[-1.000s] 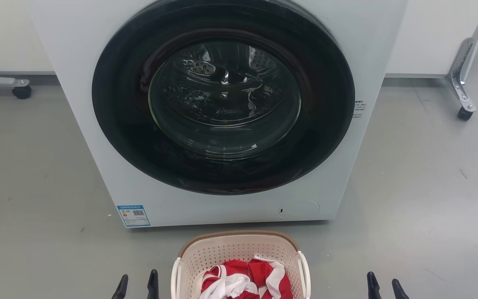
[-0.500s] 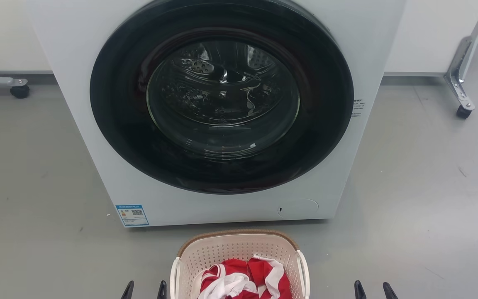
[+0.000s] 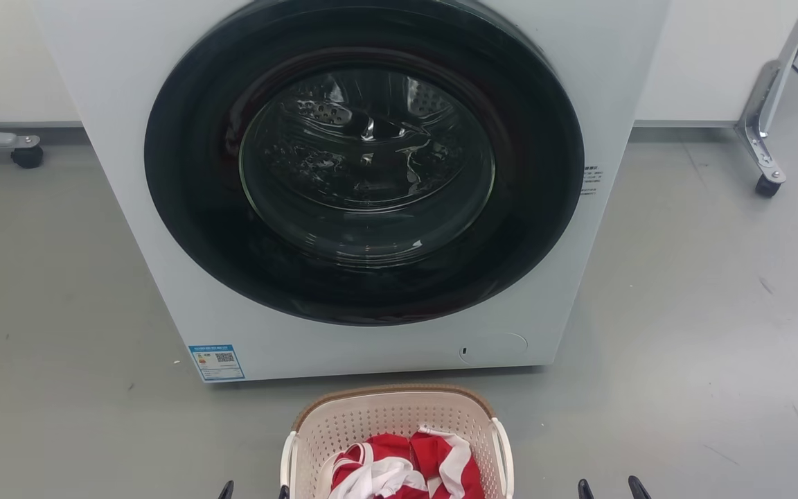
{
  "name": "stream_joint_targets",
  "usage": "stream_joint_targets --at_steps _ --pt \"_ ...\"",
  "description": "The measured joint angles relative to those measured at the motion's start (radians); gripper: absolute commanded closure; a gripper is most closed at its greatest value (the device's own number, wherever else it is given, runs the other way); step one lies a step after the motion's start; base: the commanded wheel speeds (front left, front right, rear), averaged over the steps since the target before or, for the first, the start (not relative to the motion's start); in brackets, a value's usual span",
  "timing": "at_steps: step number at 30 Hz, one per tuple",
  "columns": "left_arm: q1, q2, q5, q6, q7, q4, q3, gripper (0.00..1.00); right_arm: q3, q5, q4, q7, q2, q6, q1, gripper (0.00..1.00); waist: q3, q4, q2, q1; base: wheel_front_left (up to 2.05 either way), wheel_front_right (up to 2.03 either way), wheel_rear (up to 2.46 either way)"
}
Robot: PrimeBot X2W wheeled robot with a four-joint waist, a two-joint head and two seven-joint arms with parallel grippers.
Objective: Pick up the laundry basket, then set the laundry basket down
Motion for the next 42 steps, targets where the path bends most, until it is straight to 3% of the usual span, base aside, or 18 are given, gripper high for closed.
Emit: stream_joint_targets --at_steps 42 --pt "0.021 -0.023 -0.007 -0.020 0.000 0.021 0.010 0.00 -0.022 -0.008 0.002 0.000 0.013 0.023 0.028 0.00 -0.003 -0.009 0.0000 0.0000 0.00 0.00 0.00"
